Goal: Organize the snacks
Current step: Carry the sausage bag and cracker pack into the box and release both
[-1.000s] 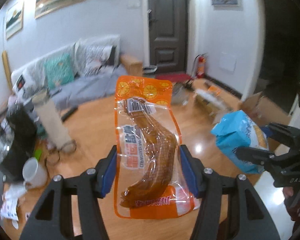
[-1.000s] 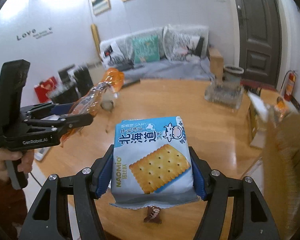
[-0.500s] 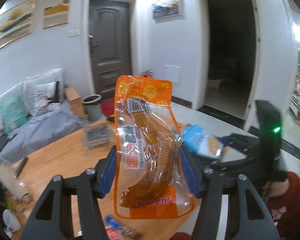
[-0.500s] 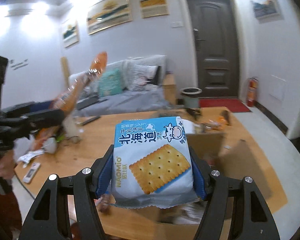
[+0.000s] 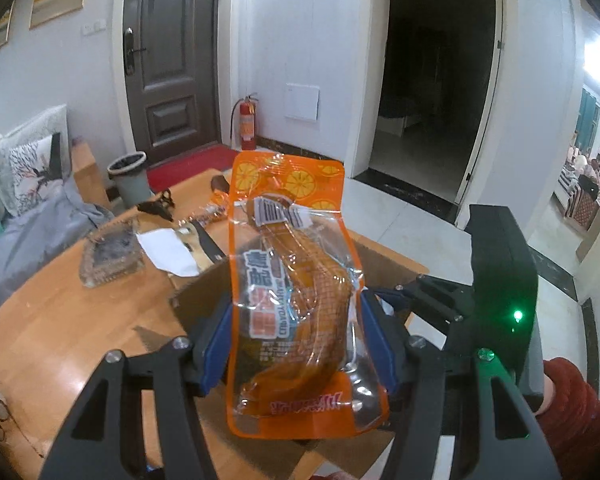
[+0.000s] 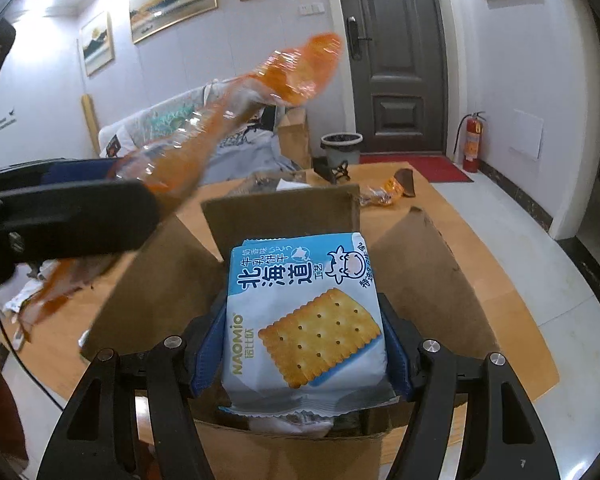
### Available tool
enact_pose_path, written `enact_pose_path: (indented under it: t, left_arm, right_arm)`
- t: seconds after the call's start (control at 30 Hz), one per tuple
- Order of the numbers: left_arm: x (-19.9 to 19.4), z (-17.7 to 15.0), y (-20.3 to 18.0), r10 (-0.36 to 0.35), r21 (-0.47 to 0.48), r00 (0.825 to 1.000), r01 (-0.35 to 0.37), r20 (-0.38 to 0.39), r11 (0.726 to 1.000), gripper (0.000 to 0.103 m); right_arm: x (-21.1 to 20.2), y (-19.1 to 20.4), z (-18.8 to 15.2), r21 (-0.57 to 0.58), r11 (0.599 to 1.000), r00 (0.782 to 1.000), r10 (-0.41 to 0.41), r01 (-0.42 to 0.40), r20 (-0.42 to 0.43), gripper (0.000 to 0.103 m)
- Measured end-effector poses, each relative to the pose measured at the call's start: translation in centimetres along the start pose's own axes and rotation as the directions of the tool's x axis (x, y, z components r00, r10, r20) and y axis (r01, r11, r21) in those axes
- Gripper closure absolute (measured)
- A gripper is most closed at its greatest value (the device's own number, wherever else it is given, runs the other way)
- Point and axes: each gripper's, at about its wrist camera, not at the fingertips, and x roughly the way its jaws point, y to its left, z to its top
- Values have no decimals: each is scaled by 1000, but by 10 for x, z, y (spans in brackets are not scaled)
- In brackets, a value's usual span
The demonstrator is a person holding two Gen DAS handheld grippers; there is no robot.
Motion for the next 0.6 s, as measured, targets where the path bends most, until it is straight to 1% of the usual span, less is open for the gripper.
enact_pose_path:
  t: [0.1, 0.2, 0.27, 0.37, 0.47, 0.6]
  left_arm:
    - [22, 4, 4, -9, -11, 999, 9, -31, 1000, 45]
    - [37, 2, 5, -7, -1, 998, 7, -68, 1000, 44]
    - [39, 0, -1, -4, 10, 997, 5, -78, 1000, 44]
    - [38, 0, -1, 3, 25, 997, -2, -75, 1000, 44]
    - [41, 2, 0, 1, 24, 997, 1, -80, 1000, 44]
    - [43, 0, 3, 7, 29, 997, -5, -82, 1000, 44]
  right_arm:
    - [8, -6, -3, 3, 1000, 1000, 4, -4, -22, 39]
    - [14, -9, -6, -3, 1000, 999, 13, -14, -29, 39]
    - [17, -10, -6, -12, 1000, 999, 7, -7, -33, 38]
    - [19, -9, -9, -42, 999, 998, -7, 4, -57, 37]
    - [17, -7, -12, -65, 998, 998, -15, 11, -59, 35]
    - [15, -6, -12, -94, 995, 997, -40, 33, -73, 34]
